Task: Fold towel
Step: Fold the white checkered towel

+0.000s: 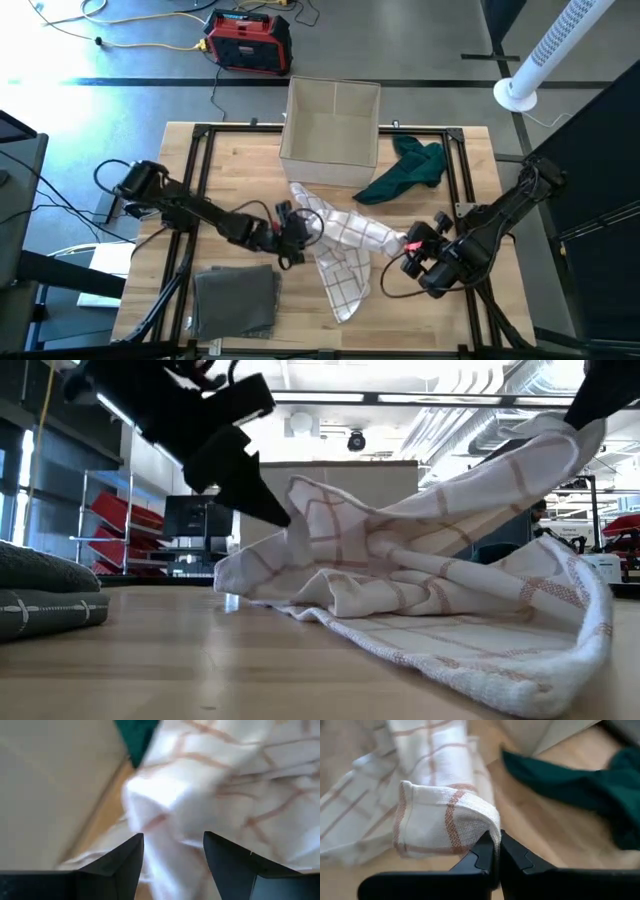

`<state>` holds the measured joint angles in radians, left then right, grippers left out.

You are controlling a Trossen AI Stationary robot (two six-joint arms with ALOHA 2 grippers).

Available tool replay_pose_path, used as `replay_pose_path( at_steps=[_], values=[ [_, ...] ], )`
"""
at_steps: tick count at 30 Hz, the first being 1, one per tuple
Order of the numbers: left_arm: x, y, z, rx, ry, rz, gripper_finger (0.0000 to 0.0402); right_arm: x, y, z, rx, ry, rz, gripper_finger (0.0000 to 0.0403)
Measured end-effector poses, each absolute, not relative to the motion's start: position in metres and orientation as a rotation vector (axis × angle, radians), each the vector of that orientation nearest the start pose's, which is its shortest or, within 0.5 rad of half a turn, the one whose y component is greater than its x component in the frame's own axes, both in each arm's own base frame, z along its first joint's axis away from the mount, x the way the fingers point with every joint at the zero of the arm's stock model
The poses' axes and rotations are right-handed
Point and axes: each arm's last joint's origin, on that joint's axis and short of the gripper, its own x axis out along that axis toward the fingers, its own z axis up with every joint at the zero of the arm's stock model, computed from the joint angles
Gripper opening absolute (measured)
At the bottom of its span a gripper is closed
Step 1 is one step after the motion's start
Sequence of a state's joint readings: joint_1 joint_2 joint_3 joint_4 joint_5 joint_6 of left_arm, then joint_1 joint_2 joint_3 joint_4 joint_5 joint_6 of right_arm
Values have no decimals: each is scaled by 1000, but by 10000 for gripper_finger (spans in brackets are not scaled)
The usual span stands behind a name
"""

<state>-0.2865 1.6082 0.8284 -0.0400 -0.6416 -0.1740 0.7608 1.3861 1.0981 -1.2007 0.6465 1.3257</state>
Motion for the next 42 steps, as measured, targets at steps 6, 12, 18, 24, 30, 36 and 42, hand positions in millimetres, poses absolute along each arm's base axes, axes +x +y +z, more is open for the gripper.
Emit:
replay_pose_path(
  at_steps=[6,12,18,24,30,36,42],
  values=[
    [302,-44,166,141,789,418,197,183,163,263,230,820,-479,0],
    [295,-52,181,-9,734,499,197,181,168,265,223,753,-472,0],
    [291,-91,189,-304,675,401,197,179,169,265,206,738,-474,0],
    [309,-112,161,-426,637,334,197,180,168,266,180,715,-478,0],
    [330,-93,128,-425,678,324,197,180,169,266,189,702,-476,0],
    [325,-57,120,-348,796,486,197,181,170,266,195,698,-474,0],
    [315,-42,142,-290,821,511,197,181,170,266,195,698,-474,0]
  ],
)
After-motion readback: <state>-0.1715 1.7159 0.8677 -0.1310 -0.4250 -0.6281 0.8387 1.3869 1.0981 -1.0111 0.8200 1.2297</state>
